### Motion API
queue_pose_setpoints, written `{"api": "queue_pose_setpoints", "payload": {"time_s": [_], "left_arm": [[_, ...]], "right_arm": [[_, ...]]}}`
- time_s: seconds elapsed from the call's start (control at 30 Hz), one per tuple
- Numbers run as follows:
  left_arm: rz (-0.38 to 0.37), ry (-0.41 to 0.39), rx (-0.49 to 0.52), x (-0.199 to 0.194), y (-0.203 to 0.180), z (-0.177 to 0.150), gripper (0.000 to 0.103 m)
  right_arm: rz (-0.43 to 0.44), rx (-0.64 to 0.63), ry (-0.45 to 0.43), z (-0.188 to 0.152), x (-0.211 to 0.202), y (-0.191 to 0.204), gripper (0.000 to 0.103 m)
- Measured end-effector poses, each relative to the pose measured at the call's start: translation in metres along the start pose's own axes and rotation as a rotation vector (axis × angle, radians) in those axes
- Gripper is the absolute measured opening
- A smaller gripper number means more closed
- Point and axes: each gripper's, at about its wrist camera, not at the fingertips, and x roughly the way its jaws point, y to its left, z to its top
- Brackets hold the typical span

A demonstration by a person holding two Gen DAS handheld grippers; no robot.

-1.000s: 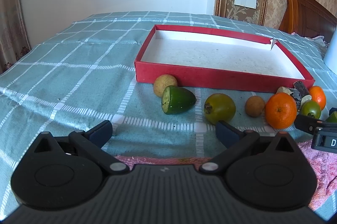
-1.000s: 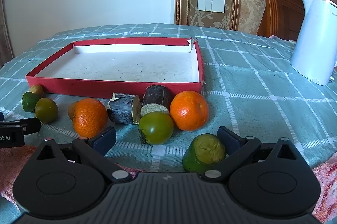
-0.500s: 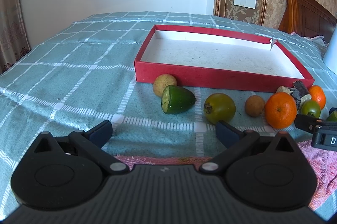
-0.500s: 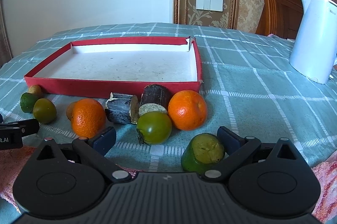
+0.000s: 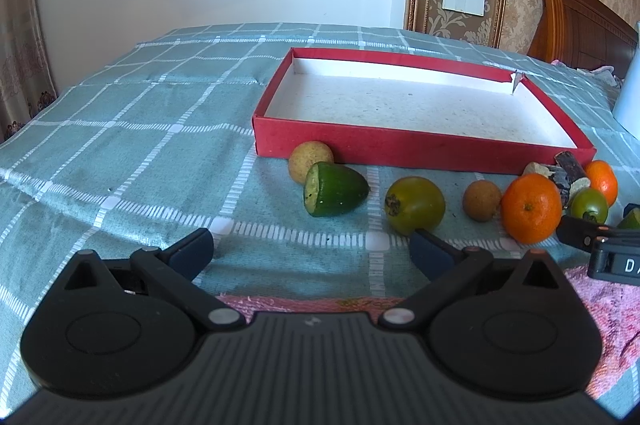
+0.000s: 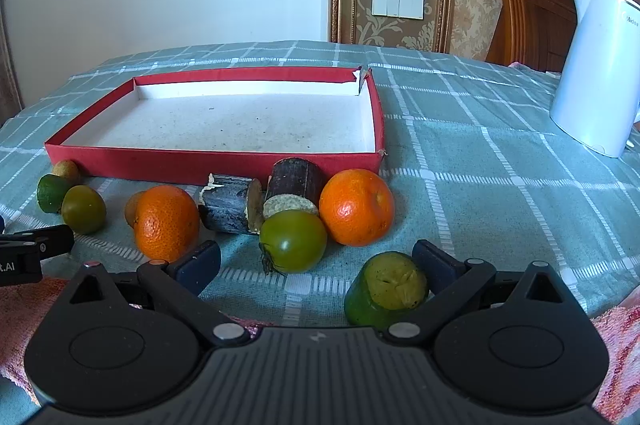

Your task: Organize fruits

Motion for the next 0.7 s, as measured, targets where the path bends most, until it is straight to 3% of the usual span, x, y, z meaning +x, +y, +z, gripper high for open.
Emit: {"api": "queue_pose_setpoints", "payload": {"time_s": [0.27,0.5,0.7], "left_arm": [[-0.005,0.002,-0.003,0.0003,0.0005,0.0000,0.103],[-0.010,-0.004,-0.009,-0.0008,0.0028,-0.0002,0.103],[-0.020,-0.002,-0.017,-0.0006,0.0064,-0.0013,0.103]], "right_arm": [[0.004,-0.013,0.003,0.0012,0.0022,0.0012,0.102],[-0.005,-0.021,-0.007,0.0012,0.0019,-0.0040,0.084],[-0.005,-0.020,-0.012,0.0011,0.0012,-0.0054,0.079]]}}
